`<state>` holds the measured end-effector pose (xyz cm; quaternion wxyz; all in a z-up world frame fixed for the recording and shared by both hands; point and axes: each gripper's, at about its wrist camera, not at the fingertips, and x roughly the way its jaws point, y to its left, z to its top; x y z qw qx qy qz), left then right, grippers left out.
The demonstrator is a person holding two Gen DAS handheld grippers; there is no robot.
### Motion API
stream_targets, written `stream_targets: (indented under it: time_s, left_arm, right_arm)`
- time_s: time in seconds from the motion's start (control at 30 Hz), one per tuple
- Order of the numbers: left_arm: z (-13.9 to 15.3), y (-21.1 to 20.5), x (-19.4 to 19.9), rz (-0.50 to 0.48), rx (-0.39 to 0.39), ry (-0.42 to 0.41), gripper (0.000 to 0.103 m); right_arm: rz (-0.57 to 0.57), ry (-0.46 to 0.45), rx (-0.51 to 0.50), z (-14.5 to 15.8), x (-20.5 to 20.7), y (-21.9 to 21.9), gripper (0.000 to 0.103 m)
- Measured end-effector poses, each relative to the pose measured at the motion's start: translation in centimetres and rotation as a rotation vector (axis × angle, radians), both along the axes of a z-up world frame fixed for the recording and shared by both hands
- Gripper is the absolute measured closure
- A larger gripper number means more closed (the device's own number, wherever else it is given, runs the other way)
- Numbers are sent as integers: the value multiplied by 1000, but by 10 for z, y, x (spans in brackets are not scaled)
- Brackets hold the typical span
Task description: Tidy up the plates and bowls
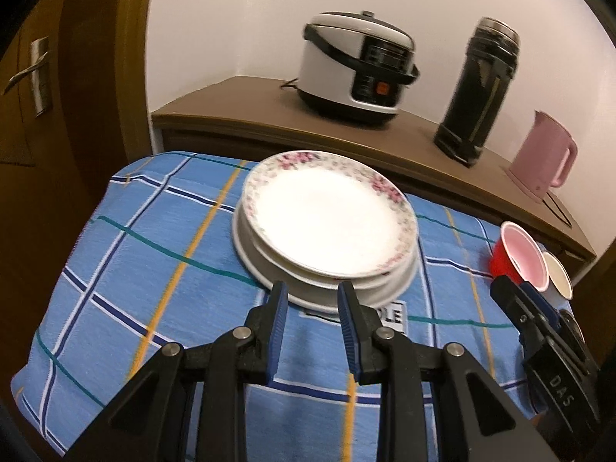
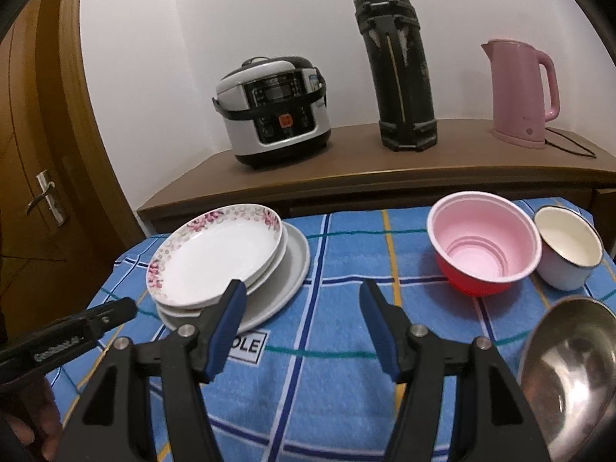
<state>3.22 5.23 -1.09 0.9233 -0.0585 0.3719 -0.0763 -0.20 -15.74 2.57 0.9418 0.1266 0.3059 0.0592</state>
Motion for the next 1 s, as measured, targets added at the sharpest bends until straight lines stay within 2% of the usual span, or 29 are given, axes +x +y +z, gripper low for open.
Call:
stream_targets:
  time_s: [0.43, 0.7, 1.0]
  left_arm:
    - [-6, -49, -12, -109, 37, 18, 74]
    - [-11, -82, -20, -206, 23, 37, 74]
    - [-12, -113, -27, -301, -13, 44, 74]
  right_arm:
    - [-5, -20, 28, 12, -41, -26, 41]
    - [-21, -22, 32, 14, -58, -46, 41]
    - [-96, -47, 16, 24, -90, -92, 41]
